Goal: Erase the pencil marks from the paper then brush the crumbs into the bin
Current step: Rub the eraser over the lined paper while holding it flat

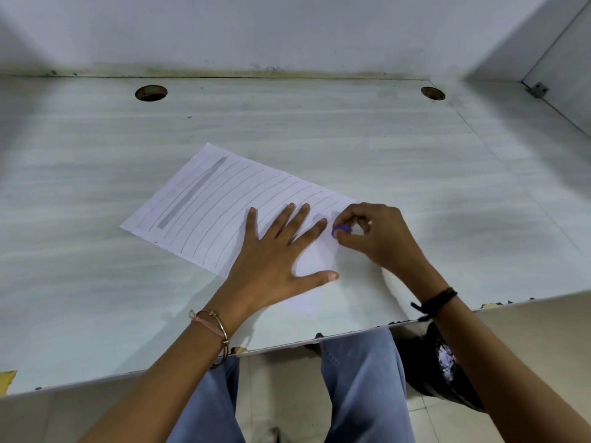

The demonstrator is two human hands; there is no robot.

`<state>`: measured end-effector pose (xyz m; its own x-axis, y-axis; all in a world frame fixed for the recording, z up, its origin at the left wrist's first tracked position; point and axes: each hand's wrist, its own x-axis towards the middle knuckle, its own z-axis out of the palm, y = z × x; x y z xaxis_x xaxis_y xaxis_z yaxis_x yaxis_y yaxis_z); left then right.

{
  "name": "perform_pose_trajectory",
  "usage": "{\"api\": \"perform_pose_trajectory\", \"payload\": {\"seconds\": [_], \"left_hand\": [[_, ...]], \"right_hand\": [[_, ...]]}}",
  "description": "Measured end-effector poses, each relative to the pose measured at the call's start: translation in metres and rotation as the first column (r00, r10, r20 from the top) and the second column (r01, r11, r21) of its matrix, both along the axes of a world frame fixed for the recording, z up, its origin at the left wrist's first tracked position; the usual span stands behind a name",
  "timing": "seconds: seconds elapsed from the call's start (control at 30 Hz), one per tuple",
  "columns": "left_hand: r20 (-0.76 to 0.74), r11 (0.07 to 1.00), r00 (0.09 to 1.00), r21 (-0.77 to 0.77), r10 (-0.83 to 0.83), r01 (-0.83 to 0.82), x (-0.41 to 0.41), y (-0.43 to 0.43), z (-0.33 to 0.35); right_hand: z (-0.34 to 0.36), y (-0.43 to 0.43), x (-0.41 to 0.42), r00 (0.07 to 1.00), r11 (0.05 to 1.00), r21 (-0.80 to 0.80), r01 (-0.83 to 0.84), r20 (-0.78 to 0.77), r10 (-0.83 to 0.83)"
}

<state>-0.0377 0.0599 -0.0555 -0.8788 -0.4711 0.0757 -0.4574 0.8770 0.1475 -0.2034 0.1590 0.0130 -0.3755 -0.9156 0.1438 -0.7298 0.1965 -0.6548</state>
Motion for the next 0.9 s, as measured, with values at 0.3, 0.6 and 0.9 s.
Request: {"api": "perform_pose_trajectory", "payload": {"seconds": [0.3, 0.6, 0.9], "left_hand": [[-0.005, 1.0, 1.0, 0.005, -0.001, 0.001, 0.0, 0.0, 0.001], [0.007, 1.0, 1.0, 0.017, 0.001, -0.001, 0.0, 0.0, 0.002], [0.01, 1.0, 1.0, 0.022, 0.001, -0.001, -0.001, -0.001, 0.002]], "right_hand": [[0.002, -0.002, -0.001, 1.0, 1.0, 0.002, -0.009, -0.015, 0.009], [0.001, -0.006, -0.006, 1.0, 1.0, 0.024, 0.01, -0.005, -0.01], [-0.003, -0.005, -0.004, 1.0, 1.0, 0.027, -0.015, -0.004, 0.015]]}}
